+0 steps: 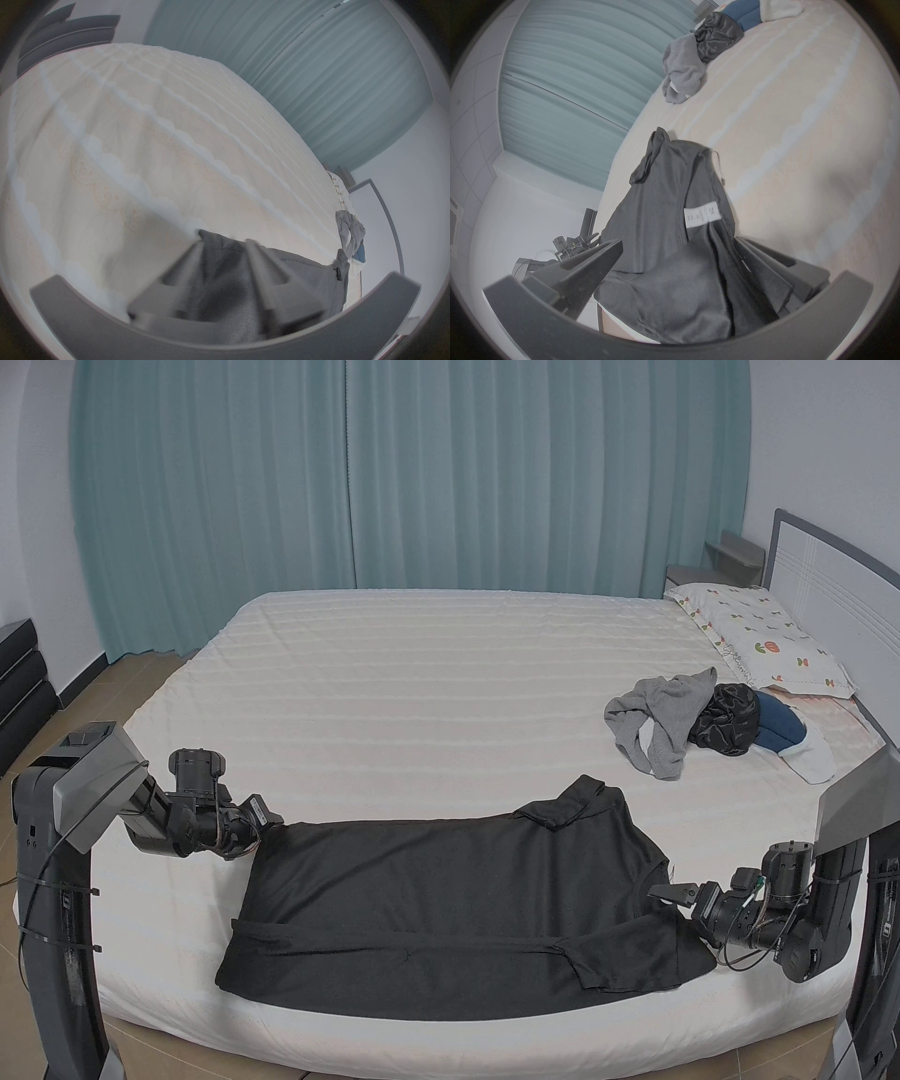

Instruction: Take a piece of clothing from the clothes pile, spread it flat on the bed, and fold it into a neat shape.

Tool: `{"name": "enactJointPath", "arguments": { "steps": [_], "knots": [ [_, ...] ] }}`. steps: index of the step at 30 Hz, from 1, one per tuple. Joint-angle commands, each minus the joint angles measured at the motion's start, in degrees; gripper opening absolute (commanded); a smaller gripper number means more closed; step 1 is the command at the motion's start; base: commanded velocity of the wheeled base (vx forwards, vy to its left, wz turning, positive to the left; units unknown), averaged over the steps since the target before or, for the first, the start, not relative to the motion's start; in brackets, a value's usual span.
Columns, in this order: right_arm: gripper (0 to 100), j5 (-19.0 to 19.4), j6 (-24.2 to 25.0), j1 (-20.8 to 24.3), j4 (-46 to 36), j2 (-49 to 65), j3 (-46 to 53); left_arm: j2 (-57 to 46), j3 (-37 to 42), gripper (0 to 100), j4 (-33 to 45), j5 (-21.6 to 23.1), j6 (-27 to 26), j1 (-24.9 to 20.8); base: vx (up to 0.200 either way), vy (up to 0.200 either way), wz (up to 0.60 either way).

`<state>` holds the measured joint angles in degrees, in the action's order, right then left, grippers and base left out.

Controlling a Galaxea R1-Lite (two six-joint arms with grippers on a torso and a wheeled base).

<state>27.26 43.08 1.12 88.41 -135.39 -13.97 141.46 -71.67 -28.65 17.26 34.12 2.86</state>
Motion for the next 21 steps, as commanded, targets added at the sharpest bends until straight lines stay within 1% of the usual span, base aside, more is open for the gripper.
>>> {"name": "enactJointPath", "arguments": {
  "steps": [1, 3, 6, 8, 10, 11, 12, 14, 16, 18, 19, 21],
  "knots": [
    [100, -0.28, -0.10, 0.02, -0.08, 2.06, -2.82, -0.40, 0.65, 0, 0.08, -2.23, 2.97, -0.32, 0.000, 0.000, 0.00],
    [100, -0.63, -0.45, 0.02, -0.52, 2.32, -4.84, -0.83, 0.39, 0, -0.18, -5.05, 5.08, -0.40, 0.000, 0.000, 0.00],
    [100, -0.72, -0.89, -0.07, -1.92, 3.20, -9.06, -1.27, 0.39, 0, -0.09, -5.48, 6.48, -0.32, 0.000, 0.000, 0.00],
    [100, -0.72, -1.51, -0.07, -4.82, 3.46, -11.78, -1.54, 0.48, 0, -0.09, -5.48, 6.84, -0.32, 0.000, 0.000, 0.00],
    [100, -0.80, -4.94, 0.02, -12.38, 3.29, -17.49, -1.71, 0.65, 0, -0.09, -5.48, 6.84, -0.40, 0.000, 0.000, 0.00],
    [100, -1.15, -6.43, 0.02, -15.28, 2.85, -20.13, -1.98, 0.83, 0, -0.09, -5.48, 6.84, -0.49, 0.000, 0.000, 0.00],
    [100, -1.33, -6.87, 0.02, -16.51, 2.76, -21.27, -2.07, 0.83, 0, -0.09, -5.48, 6.84, -0.49, 0.000, 0.000, 0.00],
    [100, -4.32, -8.54, 0.11, -23.02, 1.27, -27.69, -2.68, 1.53, 0, -0.09, -5.57, 7.36, -0.58, 0.000, 0.000, 0.00],
    [100, -6.60, -9.16, 0.90, -27.59, -0.67, -32.79, -3.21, 1.80, 0, -0.09, -5.48, 8.24, -0.49, 0.000, 0.000, 0.00],
    [100, -7.22, -9.60, 1.08, -28.64, -1.63, -34.28, -3.38, 1.80, 0, -0.09, -5.48, 8.68, -0.49, 0.000, 0.000, 0.00],
    [100, -9.15, -10.74, 1.25, -30.49, -4.27, -39.03, -3.56, 1.88, 0, -0.09, -5.48, 9.30, -0.49, 0.000, 0.000, 0.00],
    [100, -9.68, -10.83, 1.25, -30.84, -4.97, -40.79, -3.65, 1.88, 0, -0.09, -5.48, 9.38, -0.49, 0.000, 0.000, 0.00]
  ]
}}
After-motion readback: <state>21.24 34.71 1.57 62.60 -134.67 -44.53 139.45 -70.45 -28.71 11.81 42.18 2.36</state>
